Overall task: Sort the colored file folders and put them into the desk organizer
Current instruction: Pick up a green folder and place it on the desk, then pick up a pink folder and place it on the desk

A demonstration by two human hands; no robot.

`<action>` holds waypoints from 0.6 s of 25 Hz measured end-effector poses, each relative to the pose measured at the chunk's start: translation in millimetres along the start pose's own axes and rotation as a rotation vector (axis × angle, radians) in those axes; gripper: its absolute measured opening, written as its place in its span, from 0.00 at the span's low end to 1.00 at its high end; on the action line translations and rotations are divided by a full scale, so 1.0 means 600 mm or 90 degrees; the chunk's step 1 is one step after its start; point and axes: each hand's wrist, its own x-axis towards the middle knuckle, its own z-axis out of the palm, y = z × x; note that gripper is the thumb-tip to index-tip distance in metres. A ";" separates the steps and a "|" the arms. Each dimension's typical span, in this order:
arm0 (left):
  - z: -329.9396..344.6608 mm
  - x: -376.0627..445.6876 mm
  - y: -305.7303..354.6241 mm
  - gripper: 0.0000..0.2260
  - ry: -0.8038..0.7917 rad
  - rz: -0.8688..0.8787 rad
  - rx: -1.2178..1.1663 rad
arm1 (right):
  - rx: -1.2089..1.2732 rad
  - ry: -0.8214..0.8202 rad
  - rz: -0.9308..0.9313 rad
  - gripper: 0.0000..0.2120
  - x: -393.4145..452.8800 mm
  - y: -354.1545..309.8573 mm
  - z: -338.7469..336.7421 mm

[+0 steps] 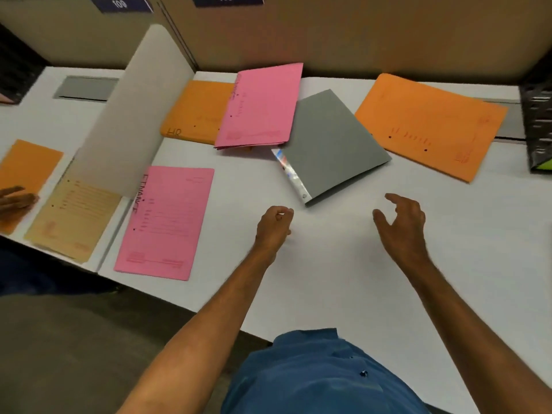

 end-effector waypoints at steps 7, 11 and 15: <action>-0.204 0.168 0.025 0.07 0.113 -0.012 -0.053 | 0.066 -0.025 -0.026 0.22 0.138 -0.192 0.163; -0.260 0.278 0.065 0.10 0.166 0.013 -0.061 | 0.148 -0.028 0.004 0.20 0.215 -0.255 0.226; -0.285 0.386 0.115 0.15 0.219 0.053 -0.006 | 0.236 -0.040 0.047 0.21 0.274 -0.286 0.271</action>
